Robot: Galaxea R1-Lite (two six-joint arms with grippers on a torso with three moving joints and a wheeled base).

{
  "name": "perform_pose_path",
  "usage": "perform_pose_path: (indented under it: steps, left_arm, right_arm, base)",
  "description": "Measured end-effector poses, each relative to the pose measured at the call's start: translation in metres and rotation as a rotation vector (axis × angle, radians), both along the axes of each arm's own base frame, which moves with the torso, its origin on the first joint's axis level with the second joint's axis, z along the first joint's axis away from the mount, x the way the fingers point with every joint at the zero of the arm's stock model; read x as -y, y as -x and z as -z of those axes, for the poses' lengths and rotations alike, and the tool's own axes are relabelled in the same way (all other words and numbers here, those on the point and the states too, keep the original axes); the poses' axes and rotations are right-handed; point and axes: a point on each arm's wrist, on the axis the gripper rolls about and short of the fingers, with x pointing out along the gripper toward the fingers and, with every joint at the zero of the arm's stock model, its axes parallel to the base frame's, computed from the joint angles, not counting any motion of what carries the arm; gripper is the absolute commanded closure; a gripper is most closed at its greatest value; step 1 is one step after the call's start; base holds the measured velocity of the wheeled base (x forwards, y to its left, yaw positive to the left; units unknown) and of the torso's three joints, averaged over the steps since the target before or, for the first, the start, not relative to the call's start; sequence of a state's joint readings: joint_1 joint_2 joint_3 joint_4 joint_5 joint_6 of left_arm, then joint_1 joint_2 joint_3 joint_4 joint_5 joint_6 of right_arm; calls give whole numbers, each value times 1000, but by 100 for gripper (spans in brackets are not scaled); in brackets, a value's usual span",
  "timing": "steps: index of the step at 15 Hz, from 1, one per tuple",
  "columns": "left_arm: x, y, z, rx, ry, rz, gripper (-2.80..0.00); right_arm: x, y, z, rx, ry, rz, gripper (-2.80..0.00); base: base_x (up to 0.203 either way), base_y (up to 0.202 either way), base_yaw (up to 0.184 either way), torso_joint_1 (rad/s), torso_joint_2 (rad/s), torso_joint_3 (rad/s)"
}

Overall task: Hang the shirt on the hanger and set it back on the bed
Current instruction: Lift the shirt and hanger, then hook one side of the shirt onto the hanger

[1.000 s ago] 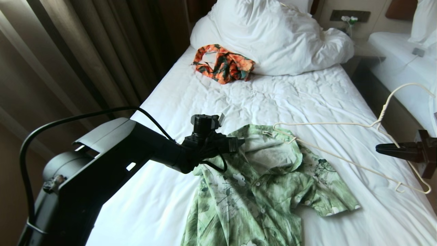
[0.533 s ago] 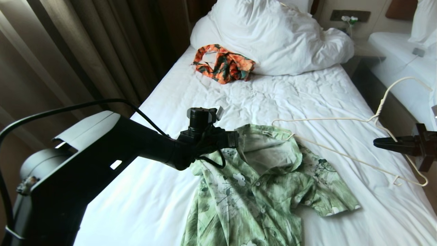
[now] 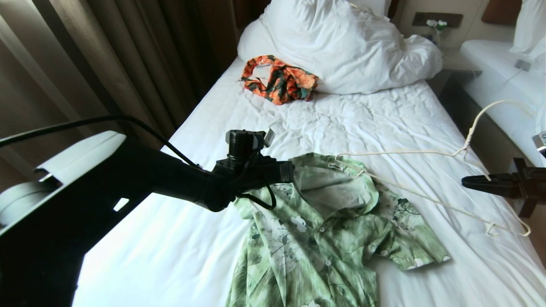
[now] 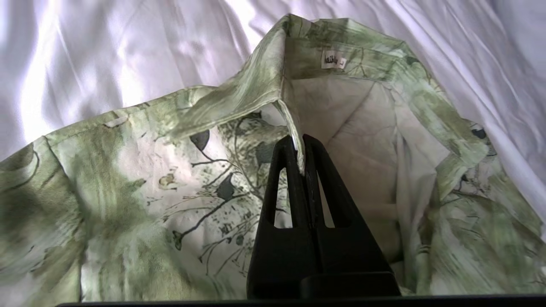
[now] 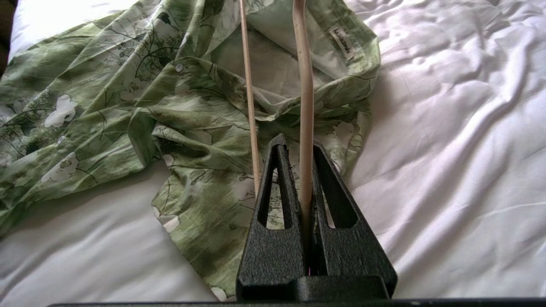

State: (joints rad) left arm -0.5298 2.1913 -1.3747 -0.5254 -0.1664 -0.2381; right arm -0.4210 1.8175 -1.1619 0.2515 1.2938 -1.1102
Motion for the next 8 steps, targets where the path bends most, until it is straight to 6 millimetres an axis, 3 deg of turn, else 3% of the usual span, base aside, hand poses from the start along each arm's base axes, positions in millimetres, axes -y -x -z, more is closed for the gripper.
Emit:
perform_pose_path:
  steps: [3,8]
  left_arm:
    - [-6,18,-27,-3,-1,9,0]
    - [0,37,-54,37,7,1,0]
  right_arm:
    - [-15,-11,6,-22,11,-42,0]
    - [-41,-39,17,-61,63,-97,0]
  base:
    - [0,0,0,0,0,0]
    - [0,0,0,0,0,0]
